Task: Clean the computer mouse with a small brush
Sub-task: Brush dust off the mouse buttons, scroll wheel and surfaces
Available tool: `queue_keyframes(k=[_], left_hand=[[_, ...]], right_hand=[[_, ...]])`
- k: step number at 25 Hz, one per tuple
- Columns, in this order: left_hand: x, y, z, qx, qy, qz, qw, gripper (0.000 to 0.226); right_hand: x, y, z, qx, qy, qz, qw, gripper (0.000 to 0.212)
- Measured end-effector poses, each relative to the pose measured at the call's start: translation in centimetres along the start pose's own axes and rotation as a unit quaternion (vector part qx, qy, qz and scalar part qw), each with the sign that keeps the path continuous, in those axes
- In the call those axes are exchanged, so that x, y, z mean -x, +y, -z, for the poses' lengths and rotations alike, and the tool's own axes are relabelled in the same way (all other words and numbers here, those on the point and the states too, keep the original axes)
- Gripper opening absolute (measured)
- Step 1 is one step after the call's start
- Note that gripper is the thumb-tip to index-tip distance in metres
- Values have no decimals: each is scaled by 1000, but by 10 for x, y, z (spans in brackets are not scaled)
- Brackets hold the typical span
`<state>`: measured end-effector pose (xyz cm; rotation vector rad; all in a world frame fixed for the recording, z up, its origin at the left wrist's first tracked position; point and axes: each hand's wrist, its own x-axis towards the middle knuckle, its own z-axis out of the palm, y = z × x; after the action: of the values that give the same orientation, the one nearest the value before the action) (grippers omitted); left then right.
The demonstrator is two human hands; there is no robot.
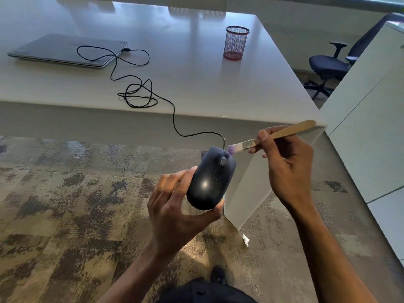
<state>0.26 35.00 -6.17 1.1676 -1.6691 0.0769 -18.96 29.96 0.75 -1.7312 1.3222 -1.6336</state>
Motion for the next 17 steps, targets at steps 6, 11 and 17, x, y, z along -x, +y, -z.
queue_keyframes(k=[6, 11, 17], left_hand=[[2, -2, -1, 3, 7, -21, 1000, 67], [2, -3, 0, -2, 2, -17, 1000, 69], [2, -4, -1, -6, 1, -15, 1000, 66]], right_hand=[[3, -10, -3, -149, -182, 27, 972, 12], [-3, -3, -7, -27, -78, -6, 997, 12], [0, -9, -7, -98, -97, 26, 990, 10]])
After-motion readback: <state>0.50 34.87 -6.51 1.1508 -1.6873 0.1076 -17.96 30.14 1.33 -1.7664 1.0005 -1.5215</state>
